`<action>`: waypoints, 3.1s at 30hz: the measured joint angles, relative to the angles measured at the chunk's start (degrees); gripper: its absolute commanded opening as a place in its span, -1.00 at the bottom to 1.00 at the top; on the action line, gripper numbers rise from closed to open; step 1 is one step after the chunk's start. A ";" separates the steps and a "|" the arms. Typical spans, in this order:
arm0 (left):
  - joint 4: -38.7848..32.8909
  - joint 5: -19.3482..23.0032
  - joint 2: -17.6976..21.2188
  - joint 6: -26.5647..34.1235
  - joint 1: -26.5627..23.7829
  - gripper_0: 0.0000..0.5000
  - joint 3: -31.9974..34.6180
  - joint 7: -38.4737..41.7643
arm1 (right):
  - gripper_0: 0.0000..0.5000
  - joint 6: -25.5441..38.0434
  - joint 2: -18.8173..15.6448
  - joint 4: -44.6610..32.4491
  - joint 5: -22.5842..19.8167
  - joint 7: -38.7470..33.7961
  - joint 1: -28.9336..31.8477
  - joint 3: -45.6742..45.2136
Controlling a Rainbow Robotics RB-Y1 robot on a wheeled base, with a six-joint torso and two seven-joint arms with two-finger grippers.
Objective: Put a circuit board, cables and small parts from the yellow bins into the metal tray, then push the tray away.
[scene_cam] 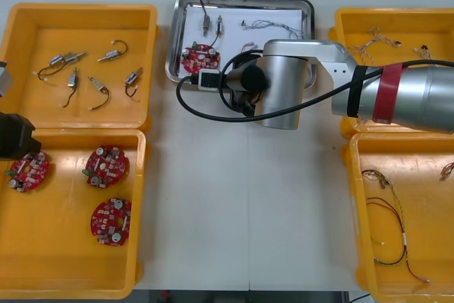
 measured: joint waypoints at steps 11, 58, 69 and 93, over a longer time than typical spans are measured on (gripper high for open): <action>0.00 0.00 0.00 0.00 0.00 1.00 0.00 0.00 | 0.65 0.01 0.00 0.08 -0.19 0.00 -0.01 0.00; -0.03 -0.04 0.02 0.00 0.05 1.00 0.01 0.00 | 1.00 62.39 -2.25 -51.53 -18.46 -21.28 26.81 -48.98; -0.05 -0.05 0.02 0.00 0.09 1.00 0.02 0.00 | 1.00 62.40 -9.49 -57.66 -21.23 -21.29 44.97 -71.94; -0.06 -0.06 0.02 0.00 0.10 1.00 0.03 0.00 | 1.00 62.42 -14.74 -47.71 -22.21 -21.25 65.15 -100.13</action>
